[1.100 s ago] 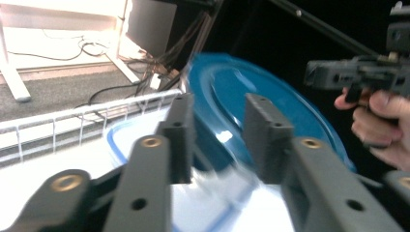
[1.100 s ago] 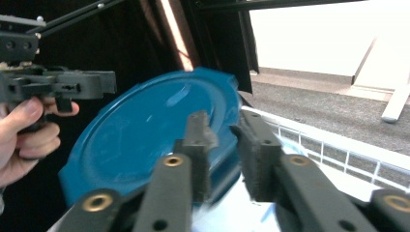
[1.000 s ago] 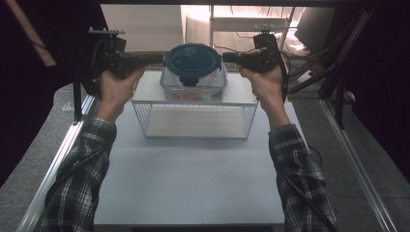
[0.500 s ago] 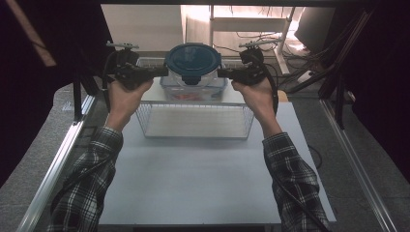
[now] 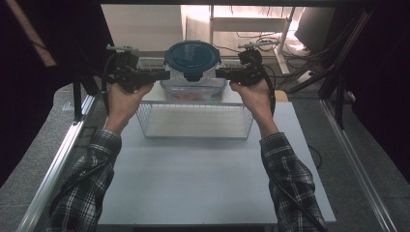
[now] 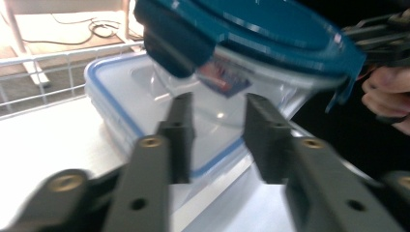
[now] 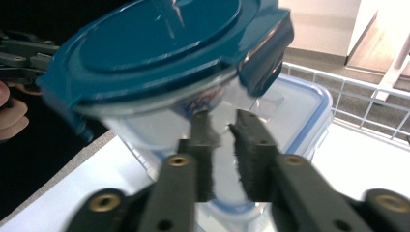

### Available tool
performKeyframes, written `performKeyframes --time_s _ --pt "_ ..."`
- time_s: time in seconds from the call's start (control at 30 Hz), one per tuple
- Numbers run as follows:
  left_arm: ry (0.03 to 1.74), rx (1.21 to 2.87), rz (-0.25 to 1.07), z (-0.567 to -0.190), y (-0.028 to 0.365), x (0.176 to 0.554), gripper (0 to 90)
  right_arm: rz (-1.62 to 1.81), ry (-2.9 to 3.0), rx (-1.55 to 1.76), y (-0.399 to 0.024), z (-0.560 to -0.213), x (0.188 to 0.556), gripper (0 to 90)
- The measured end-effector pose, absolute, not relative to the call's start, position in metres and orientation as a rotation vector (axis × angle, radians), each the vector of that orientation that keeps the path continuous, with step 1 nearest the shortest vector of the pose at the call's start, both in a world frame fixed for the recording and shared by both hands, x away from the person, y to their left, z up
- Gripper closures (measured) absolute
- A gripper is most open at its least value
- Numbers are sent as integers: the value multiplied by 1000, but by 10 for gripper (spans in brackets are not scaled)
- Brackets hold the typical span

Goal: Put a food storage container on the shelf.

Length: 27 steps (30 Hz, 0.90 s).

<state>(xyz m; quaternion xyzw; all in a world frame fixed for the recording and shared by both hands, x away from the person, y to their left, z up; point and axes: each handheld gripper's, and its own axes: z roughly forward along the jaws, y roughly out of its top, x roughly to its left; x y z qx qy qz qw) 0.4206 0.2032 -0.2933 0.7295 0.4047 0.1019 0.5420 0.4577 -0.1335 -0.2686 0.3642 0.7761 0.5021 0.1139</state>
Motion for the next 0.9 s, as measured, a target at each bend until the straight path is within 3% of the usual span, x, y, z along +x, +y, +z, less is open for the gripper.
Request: performKeyframes --time_s 0.17,0.3,0.5,0.9 --pt "931 1739 231 -304 202 410 390 1467 2292 1017 -137 -280 442 513" --pt "890 1730 235 -312 201 398 275 1448 2291 970 -138 -291 427 372" --pt "853 1747 212 -331 195 378 168 1425 2287 927 -144 -310 410 228" --pt "793 1774 192 -380 185 331 68 1403 2333 852 -150 -346 371 70"
